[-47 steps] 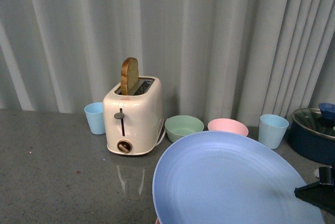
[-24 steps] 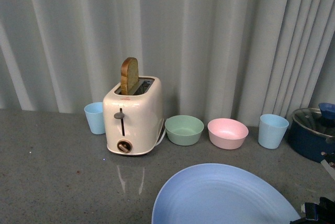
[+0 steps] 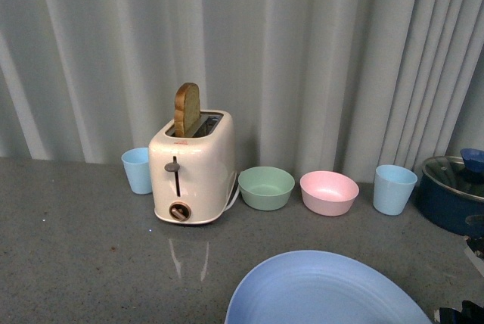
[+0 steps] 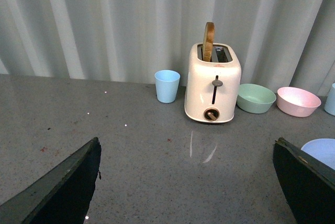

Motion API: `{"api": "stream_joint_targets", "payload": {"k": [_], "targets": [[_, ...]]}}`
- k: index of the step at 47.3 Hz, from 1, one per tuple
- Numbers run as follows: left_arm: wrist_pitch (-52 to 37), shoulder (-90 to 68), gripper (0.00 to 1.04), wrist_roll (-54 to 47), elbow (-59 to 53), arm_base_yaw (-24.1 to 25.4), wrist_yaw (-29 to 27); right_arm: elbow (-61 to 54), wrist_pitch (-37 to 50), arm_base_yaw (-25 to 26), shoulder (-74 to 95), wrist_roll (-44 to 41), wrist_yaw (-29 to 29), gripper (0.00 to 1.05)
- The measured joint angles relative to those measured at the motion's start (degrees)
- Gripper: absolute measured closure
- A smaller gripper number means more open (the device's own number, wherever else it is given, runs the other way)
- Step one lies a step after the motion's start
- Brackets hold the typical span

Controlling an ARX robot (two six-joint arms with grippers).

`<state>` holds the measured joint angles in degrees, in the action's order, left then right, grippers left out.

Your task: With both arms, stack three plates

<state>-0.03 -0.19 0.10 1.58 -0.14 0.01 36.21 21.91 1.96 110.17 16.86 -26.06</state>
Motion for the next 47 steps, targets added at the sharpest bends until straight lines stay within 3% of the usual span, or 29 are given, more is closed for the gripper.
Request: {"api": "stream_joint_targets", "payload": {"k": [21, 33, 45, 47], "targets": [[0.00, 0.00, 0.07, -0.02, 0.00, 0.00, 0.00, 0.04, 0.11, 0.02, 0.87, -0.15, 0.57, 0.99], [0.00, 0.00, 0.07, -0.02, 0.00, 0.00, 0.00, 0.31, -0.11, 0.44, 0.79, -0.11, 0.46, 0.59], [0.00, 0.00, 0.07, -0.02, 0.00, 0.00, 0.00, -1.97, -2.16, 4.13, -6.25, -0.15, -0.70, 0.06], [0.00, 0.00, 0.07, -0.02, 0.00, 0.00, 0.00, -2.99, -2.64, 5.40, -8.15, -0.24, -0.96, 0.07]]}}
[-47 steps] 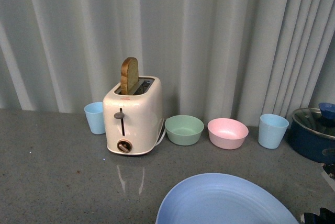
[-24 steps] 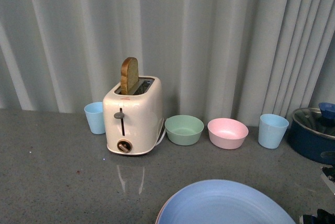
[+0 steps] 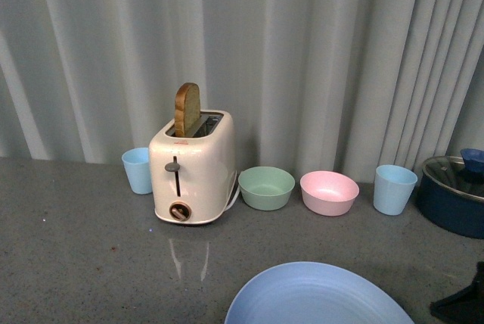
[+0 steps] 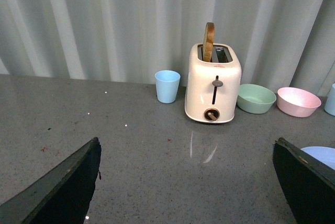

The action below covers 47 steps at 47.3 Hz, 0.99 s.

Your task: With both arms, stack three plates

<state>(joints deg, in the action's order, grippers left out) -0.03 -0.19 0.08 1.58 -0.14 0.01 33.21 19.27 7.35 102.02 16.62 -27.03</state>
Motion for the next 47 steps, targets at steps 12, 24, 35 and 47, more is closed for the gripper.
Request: {"api": "stream_joint_targets", "payload": {"k": [12, 24, 35, 47], "targets": [[0.00, 0.00, 0.07, 0.00, 0.00, 0.00, 0.00, -4.85, -4.52, 7.58, -13.18, -0.50, 1.36, 0.07], [0.00, 0.00, 0.07, 0.00, 0.00, 0.00, 0.00, -7.26, -12.85, 9.94, -36.54, -5.81, 7.28, 0.07], [0.00, 0.00, 0.07, 0.00, 0.00, 0.00, 0.00, -13.35, -3.65, 5.84, -55.17, -12.46, 15.19, 0.20], [0.00, 0.00, 0.07, 0.00, 0.00, 0.00, 0.00, -22.38, -2.84, -7.06, -74.95, -16.26, 26.58, 0.71]]}}
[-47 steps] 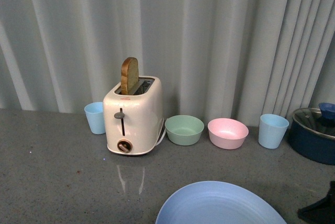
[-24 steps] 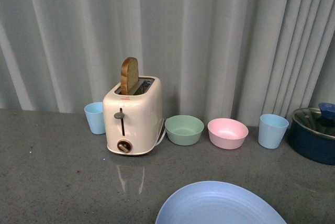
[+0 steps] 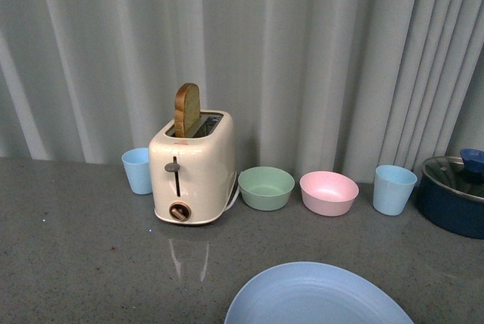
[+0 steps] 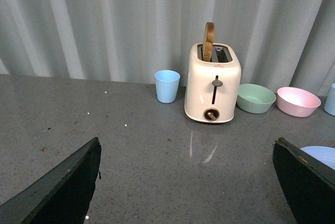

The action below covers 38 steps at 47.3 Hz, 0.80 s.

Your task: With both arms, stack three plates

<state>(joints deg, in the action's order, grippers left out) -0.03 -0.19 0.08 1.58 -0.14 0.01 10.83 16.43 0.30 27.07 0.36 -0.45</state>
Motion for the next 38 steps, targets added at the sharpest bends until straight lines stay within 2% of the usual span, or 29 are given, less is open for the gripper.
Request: {"api": "stream_joint_targets", "payload": {"k": [4, 7, 8, 38], "targets": [[0.00, 0.00, 0.07, 0.00, 0.00, 0.00, -0.02, -1.51, -0.11, -0.09, -1.44, -0.04, 0.42, 0.84], [0.00, 0.00, 0.07, 0.00, 0.00, 0.00, 0.00, -3.17, -0.46, -0.09, -3.08, -0.13, 0.39, 1.00], [0.00, 0.00, 0.07, 0.00, 0.00, 0.00, 0.00, -3.65, -0.59, -0.09, -3.63, -0.37, 0.39, 1.02], [0.00, 0.00, 0.07, 0.00, 0.00, 0.00, -0.02, -10.49, -5.33, -0.09, -15.91, -0.28, 0.37, 1.02]]}}
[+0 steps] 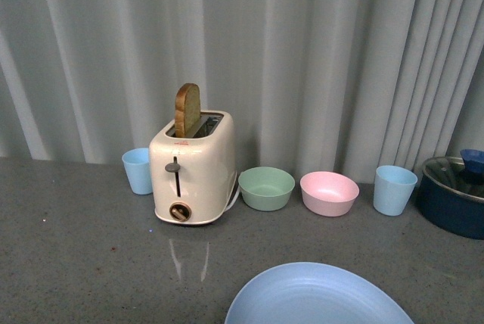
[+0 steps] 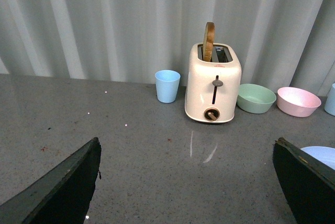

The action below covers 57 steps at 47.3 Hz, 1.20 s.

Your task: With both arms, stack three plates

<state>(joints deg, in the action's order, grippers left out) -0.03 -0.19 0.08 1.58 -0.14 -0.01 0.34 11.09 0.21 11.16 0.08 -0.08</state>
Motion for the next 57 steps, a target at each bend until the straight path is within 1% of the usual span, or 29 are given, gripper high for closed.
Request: {"api": "stream_joint_targets", "payload": {"k": [6, 11, 27, 28, 35, 37, 51, 52, 54, 56, 57], "targets": [[0.00, 0.00, 0.07, 0.00, 0.00, 0.00, 0.00, 0.00, -1.33, 0.00, -1.49, -0.04, 0.02, 1.02], [0.00, 0.00, 0.07, 0.00, 0.00, 0.00, -0.02, 0.02, -10.43, -0.04, -8.72, -0.07, 0.02, 1.02], [0.00, 0.04, 0.07, 0.00, 0.00, 0.00, 0.02, 0.02, -11.06, -0.04, -10.91, -0.07, 0.02, 1.02], [0.00, 0.04, 0.07, 0.00, 0.00, 0.00, 0.02, 0.02, -11.06, -0.04, -10.91, -0.13, 0.02, 1.00], [0.00, 0.04, 0.07, 0.00, 0.00, 0.00, 0.02, 0.02, -11.06, -0.04, -10.91, -0.11, 0.00, 0.76], [0.00, 0.04, 0.07, 0.00, 0.00, 0.00, 0.00, 0.02, -11.06, -0.04, -10.91, -0.11, 0.02, 0.66], [0.00, 0.04, 0.07, 0.00, 0.00, 0.00, 0.00, 0.02, -11.06, -0.04, -10.91, -0.11, 0.02, 0.18], [0.00, 0.04, 0.07, 0.00, 0.00, 0.00, 0.00, 0.02, -11.06, -0.04, -10.91, -0.11, 0.02, 0.16], [0.00, 0.04, 0.07, 0.00, 0.00, 0.00, 0.02, 0.02, -11.06, -0.04, -10.91, -0.11, 0.02, 0.07], [0.00, 0.04, 0.07, 0.00, 0.00, 0.00, 0.02, 0.02, -11.06, -0.04, -10.91, -0.04, 0.02, 0.05], [0.00, 0.04, 0.07, 0.00, 0.00, 0.00, 0.02, 0.02, -11.06, -0.04, -10.91, -0.07, 0.02, 0.07]]}}
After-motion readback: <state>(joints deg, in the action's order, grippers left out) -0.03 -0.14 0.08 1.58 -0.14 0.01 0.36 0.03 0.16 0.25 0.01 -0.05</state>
